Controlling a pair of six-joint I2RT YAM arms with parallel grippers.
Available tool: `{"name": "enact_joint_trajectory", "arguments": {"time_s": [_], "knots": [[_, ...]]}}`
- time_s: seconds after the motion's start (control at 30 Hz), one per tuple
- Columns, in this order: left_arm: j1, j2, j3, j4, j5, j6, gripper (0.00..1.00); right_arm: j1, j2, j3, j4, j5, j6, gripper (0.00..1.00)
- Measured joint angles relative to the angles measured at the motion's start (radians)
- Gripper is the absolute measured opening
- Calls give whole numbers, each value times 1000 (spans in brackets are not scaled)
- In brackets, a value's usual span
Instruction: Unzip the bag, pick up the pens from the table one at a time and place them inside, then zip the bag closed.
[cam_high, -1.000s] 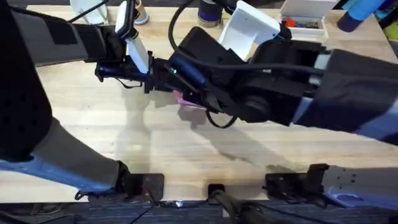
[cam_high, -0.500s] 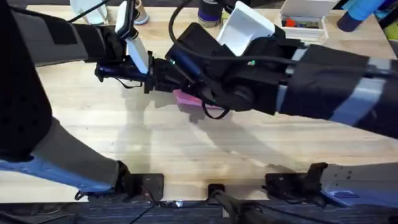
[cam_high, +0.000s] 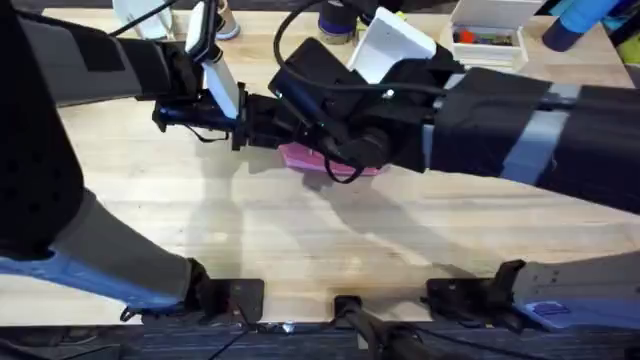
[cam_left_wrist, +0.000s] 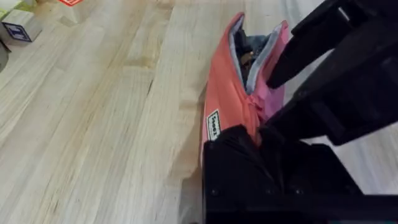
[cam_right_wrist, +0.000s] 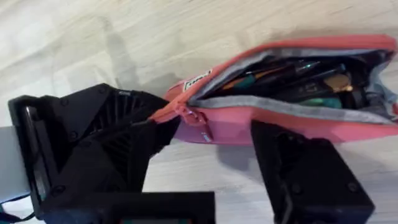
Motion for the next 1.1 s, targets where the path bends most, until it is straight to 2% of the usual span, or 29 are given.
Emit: {"name": "enact_joint_trajectory", "arguments": {"time_s": [0.33, 0.47, 0.73, 0.97, 1.1], "knots": [[0, 0, 0, 3, -9, 0, 43, -3, 12, 0, 27, -2, 3, 796], [0, 0, 0, 4, -9, 0, 43, -8, 12, 0, 38, -9, 3, 708], [0, 0, 0, 8, -18, 0, 43, -15, 27, 0, 54, -16, 14, 636], [0, 0, 0, 8, -23, 0, 43, -16, 34, 4, 68, -26, 26, 457], [0, 0, 0, 9, -23, 0, 43, -24, 35, 5, 66, -35, 26, 449]]}}
